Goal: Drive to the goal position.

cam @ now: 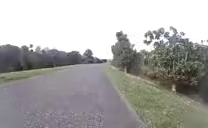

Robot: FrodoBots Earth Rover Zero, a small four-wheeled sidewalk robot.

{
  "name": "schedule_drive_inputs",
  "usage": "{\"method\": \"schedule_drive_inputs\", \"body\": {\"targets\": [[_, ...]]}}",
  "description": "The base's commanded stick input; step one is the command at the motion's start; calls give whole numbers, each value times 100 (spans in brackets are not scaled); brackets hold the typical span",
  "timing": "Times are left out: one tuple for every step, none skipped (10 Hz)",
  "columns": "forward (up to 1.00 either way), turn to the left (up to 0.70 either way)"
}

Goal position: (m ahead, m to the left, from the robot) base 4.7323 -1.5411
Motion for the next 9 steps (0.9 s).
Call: {"method": "schedule_drive_inputs", "body": {"targets": [[85, 1], [85, 0], [85, 0], [85, 0], [85, 7], [85, 14], [85, 21], [85, 26], [85, 9]]}}
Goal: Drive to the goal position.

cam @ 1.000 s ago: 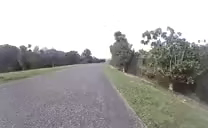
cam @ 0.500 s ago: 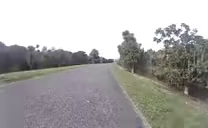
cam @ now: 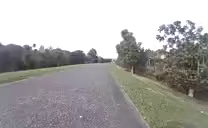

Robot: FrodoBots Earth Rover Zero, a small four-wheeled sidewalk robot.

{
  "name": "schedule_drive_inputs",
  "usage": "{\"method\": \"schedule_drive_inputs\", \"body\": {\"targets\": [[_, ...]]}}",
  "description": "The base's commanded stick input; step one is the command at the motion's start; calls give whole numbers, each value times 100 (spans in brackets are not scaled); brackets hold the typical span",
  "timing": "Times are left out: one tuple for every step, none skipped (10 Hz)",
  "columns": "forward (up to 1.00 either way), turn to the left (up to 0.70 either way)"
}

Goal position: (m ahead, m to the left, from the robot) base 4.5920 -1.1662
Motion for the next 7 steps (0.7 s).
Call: {"method": "schedule_drive_inputs", "body": {"targets": [[85, 0], [85, 0], [85, 0], [85, 0], [85, 0], [85, 0], [85, 0]]}}
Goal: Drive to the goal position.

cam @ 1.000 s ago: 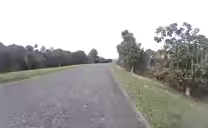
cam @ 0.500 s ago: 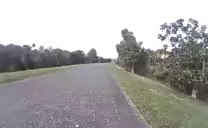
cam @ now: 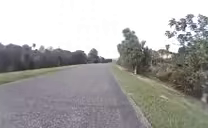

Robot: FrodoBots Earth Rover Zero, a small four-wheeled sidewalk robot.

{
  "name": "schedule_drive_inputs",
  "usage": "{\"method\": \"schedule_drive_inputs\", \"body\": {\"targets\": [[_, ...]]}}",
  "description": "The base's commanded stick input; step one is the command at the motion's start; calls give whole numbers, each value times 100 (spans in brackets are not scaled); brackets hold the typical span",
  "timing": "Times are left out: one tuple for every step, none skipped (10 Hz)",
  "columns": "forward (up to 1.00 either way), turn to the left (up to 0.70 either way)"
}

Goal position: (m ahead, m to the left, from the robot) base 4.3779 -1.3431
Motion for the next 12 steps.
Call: {"method": "schedule_drive_inputs", "body": {"targets": [[85, 0], [85, 0], [85, 0], [85, 0], [85, 0], [85, -26], [85, -5], [85, 0], [85, 0], [85, 0], [85, 0], [85, 0]]}}
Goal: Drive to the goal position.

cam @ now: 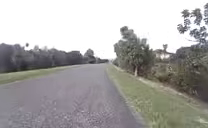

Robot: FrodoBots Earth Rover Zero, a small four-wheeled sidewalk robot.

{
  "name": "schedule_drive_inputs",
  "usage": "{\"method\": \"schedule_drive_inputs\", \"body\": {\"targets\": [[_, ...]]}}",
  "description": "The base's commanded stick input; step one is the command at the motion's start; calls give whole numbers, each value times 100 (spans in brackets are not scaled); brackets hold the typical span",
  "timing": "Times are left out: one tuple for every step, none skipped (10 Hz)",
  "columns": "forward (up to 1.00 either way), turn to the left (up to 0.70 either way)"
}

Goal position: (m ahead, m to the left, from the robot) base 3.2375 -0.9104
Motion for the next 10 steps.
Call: {"method": "schedule_drive_inputs", "body": {"targets": [[85, 0], [85, 0], [85, 0], [85, 0], [85, 0], [85, 0], [85, 0], [85, 0], [85, 0], [85, 0]]}}
